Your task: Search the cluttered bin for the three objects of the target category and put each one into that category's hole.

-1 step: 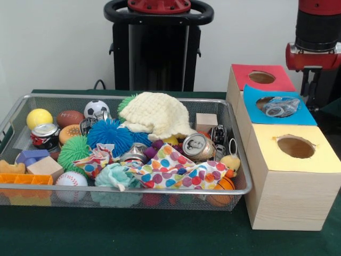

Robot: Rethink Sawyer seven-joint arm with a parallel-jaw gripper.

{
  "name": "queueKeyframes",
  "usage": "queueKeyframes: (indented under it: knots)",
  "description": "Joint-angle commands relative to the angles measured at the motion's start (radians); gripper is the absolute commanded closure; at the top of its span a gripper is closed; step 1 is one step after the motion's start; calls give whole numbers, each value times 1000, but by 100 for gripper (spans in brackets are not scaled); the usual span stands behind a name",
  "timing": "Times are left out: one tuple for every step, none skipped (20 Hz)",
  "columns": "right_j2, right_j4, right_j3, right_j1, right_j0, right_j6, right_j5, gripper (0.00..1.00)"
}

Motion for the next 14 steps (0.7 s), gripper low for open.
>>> queueKeyframes:
  knots:
    - [16, 48, -64, -13, 3, 188, 37, 100]
    - [13, 47, -66, -17, 5, 189, 45, 100]
    - [13, 47, -66, -18, 4, 187, 44, 100]
    - [15, 49, -63, -18, 2, 187, 39, 100]
    - [18, 51, -58, -21, 1, 187, 35, 100]
    - [20, 52, -56, -19, -1, 187, 26, 100]
    - [19, 53, -55, -19, 1, 188, 23, 100]
    - [17, 53, -58, -17, 2, 188, 23, 100]
    - [17, 53, -58, -16, 3, 188, 21, 100]
    - [18, 54, -57, -15, 3, 189, 16, 100]
    - [20, 55, -59, -12, 1, 188, 15, 100]
    - [19, 56, -62, -12, 1, 188, 17, 100]
    - [20, 57, -63, -10, 0, 187, 17, 100]
    - [17, 57, -67, -10, 3, 189, 18, 100]
